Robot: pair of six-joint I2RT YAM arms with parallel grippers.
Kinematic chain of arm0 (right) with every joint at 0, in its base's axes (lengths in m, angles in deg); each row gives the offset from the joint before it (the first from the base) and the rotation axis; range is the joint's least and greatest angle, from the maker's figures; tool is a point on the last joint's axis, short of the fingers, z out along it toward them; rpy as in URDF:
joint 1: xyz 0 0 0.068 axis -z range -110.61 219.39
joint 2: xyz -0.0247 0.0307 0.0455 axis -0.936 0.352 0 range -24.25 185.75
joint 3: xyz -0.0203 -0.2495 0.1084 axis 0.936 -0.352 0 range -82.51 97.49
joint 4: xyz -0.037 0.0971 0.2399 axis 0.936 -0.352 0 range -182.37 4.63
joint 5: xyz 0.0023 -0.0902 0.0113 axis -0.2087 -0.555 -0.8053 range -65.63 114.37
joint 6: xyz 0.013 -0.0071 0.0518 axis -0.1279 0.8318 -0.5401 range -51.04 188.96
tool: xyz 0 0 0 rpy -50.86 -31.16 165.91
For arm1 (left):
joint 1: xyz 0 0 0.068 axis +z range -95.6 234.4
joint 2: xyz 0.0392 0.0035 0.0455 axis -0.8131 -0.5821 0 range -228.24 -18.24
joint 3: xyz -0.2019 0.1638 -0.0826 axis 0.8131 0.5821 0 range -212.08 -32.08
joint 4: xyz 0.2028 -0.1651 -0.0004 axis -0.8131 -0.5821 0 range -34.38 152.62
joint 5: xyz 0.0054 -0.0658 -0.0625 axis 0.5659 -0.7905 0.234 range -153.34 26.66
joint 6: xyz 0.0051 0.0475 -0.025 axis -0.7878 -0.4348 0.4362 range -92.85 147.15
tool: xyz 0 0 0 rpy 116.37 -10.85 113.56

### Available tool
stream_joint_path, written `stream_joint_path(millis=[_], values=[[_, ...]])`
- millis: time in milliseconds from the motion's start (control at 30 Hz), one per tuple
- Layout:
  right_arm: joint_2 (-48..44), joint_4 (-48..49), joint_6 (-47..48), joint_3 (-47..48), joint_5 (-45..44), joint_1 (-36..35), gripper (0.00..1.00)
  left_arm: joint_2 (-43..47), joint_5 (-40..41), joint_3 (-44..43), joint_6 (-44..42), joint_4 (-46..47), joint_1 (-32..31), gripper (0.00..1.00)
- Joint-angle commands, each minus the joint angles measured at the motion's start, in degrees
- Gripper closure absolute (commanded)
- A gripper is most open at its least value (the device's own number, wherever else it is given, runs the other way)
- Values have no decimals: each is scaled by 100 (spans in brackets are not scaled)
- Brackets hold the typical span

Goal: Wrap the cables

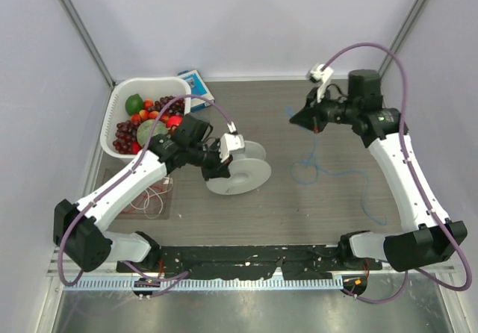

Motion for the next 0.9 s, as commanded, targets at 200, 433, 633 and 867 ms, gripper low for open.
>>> stream_joint_path(millis=[200,433,633,867], values=[[165,-966,769,-335,-180,-1484,99,771,-368,639,-1943,-514,-268,96],[130,-474,945,-1046,-645,-2320,99,797,-263,895,-2015,-119,-303,91],[323,-211,1033,-1065,-769,-2698,99,833,-298,1009,-2094,-66,-312,83],[446,-193,1235,-1012,-909,-2919,99,1078,-394,913,-1691,-224,-295,49]])
